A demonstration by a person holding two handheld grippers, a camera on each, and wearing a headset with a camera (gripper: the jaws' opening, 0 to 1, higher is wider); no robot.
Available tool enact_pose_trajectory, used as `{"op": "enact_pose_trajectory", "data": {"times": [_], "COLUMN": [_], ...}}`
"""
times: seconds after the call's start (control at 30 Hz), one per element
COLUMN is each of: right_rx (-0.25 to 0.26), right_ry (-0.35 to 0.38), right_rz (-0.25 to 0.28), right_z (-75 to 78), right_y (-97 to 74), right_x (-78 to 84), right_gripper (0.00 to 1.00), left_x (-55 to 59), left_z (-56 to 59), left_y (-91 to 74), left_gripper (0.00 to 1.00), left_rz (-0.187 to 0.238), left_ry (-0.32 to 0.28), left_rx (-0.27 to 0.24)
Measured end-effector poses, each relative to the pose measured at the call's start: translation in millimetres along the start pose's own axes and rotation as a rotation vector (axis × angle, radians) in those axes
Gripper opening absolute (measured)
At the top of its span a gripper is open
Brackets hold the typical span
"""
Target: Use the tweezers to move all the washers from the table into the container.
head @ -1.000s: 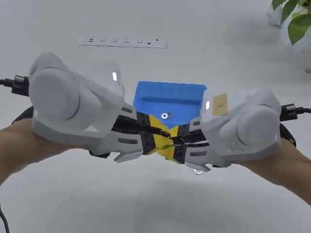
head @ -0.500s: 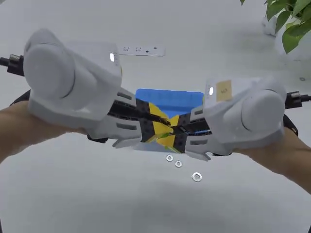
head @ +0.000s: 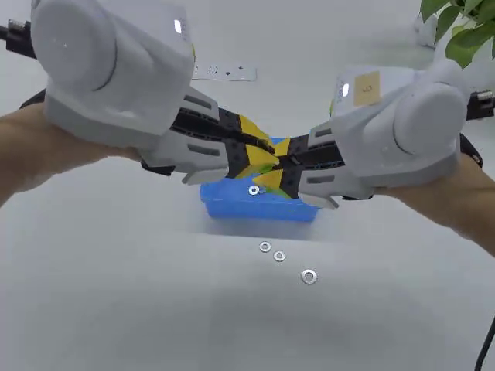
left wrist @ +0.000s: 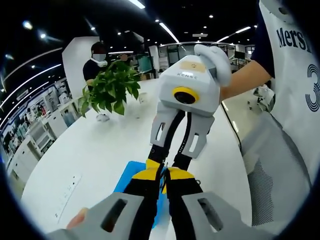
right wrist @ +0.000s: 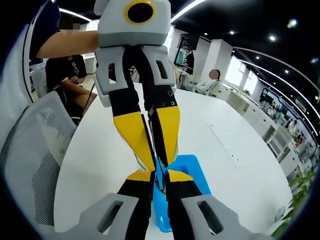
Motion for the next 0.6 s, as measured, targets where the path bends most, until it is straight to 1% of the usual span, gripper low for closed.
{"op": "enact_pose_trajectory", "data": {"times": [0.1, 0.27, 0.5, 0.6], "right_rx": [0.000, -0.004, -0.024, -0.030], "right_ry": [-0.023, -0.024, -0.009, 0.014], "right_rz": [-0.018, -0.030, -0.046, -0.032], "right_z": [9.1, 17.3, 18.6, 20.1], "right_y": [1.5, 3.1, 14.8, 20.0], "right_x": [5.5, 17.0, 34.2, 42.0], "right_gripper": [0.10, 0.10, 0.10, 0.10], "left_x": [-1.0, 0.9, 13.1, 17.1], "left_z": [-9.2, -20.3, -30.6, -35.7], "left_y": [5.3, 14.5, 29.0, 34.2], "left_gripper": [0.09, 0.09, 0.09, 0.09], "left_rz": [-0.002, -0.014, -0.045, -0.053], "left_ry": [0.008, 0.012, 0.002, -0.005], "left_rx": [-0.002, -0.003, 0.004, 0.005]}}
Point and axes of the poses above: the centre of the closed fingertips' face, and the gripper's own axes: y roughly forward along the fingers, z roughly to its right, x roughly out of its underside, the point moved 7 cm from there along -y, roughly backward along the fingers, and after that the axes turned 15 degrees about -y, right-handed, at the moved point
